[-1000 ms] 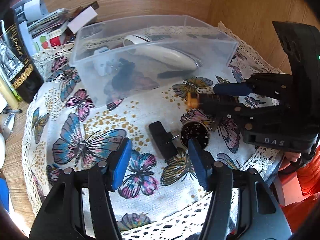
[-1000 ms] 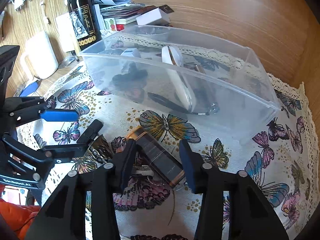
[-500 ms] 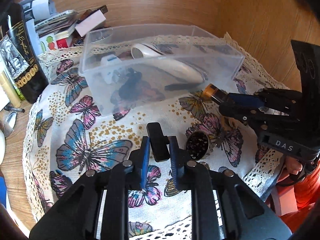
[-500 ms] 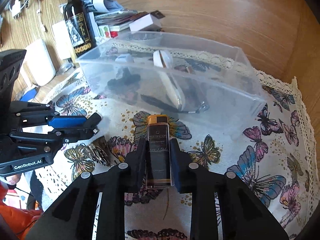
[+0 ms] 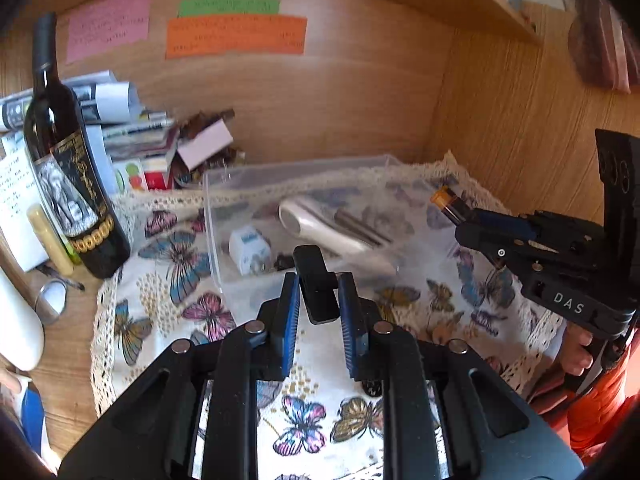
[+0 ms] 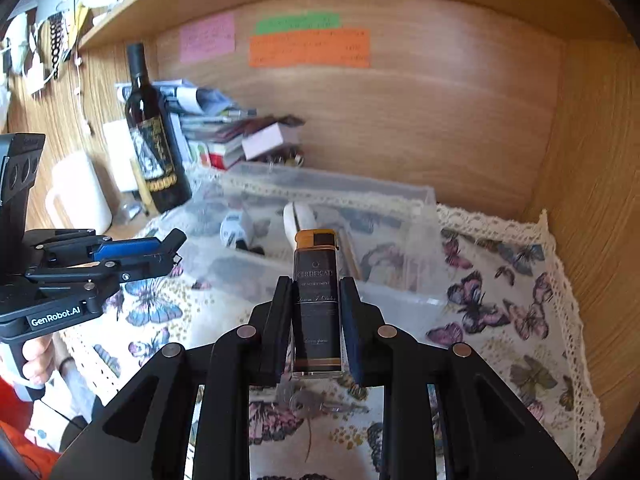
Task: Organize rigid objects
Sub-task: 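Carry the lighter and clip into the clear box and release both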
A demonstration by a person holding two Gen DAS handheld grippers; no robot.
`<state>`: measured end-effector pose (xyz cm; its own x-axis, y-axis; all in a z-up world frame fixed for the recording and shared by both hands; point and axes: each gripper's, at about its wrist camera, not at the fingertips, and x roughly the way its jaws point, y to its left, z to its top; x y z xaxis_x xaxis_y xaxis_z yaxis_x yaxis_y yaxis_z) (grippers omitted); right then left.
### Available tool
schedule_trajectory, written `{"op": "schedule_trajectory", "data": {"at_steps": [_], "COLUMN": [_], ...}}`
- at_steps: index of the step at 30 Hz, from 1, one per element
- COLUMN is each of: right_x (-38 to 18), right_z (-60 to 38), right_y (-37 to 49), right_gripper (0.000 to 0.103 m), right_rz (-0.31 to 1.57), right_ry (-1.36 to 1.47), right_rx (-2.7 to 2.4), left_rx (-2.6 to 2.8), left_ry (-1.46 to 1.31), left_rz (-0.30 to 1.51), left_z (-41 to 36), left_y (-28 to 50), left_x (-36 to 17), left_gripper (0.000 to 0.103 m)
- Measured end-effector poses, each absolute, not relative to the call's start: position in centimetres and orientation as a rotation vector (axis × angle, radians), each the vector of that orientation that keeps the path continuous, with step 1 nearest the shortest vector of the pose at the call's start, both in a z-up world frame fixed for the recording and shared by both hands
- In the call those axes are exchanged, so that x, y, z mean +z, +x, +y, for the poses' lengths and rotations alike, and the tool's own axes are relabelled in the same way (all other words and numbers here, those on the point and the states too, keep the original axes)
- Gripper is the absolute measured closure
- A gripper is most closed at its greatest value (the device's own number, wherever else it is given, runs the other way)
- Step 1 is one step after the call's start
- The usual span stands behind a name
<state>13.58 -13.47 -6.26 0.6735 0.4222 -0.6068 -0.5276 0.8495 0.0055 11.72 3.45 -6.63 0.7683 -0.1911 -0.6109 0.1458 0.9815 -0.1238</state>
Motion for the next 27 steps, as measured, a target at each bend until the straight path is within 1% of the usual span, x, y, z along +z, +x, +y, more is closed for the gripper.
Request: {"op": "schedule_trajectory", "data": {"at_steps": [6, 12, 17, 27], "right_x": [-4.4, -3.9, -4.3, -7.4], "right_z": [-13.4, -13.2, -13.1, -12.4], "right_y": [14.3, 15.8, 18.1, 22.2], "right_gripper": [0.081, 0.081, 0.081, 0.081], "right_rz": [0.569, 0.545, 0.569, 0.692], "right_ry": [-0.175, -0.172, -0.176, -0.150], "right_rx": [0.512, 0.503, 0.487, 0.523], "left_rx": [-0.172, -0.160, -0.171, -0.215], "left_ry": [-0.070, -0.057, -0.063, -0.093], "left_rz": [0.612, 0.607, 0.659, 0.798], "left_z": [3.9, 4.1, 3.9, 3.1], "left_y": [12.7, 14.7, 17.5, 21.7], "left_x": [-4.6, -3.9, -5.0, -9.0], "left_gripper": [0.084, 0.084, 0.084, 0.084]}}
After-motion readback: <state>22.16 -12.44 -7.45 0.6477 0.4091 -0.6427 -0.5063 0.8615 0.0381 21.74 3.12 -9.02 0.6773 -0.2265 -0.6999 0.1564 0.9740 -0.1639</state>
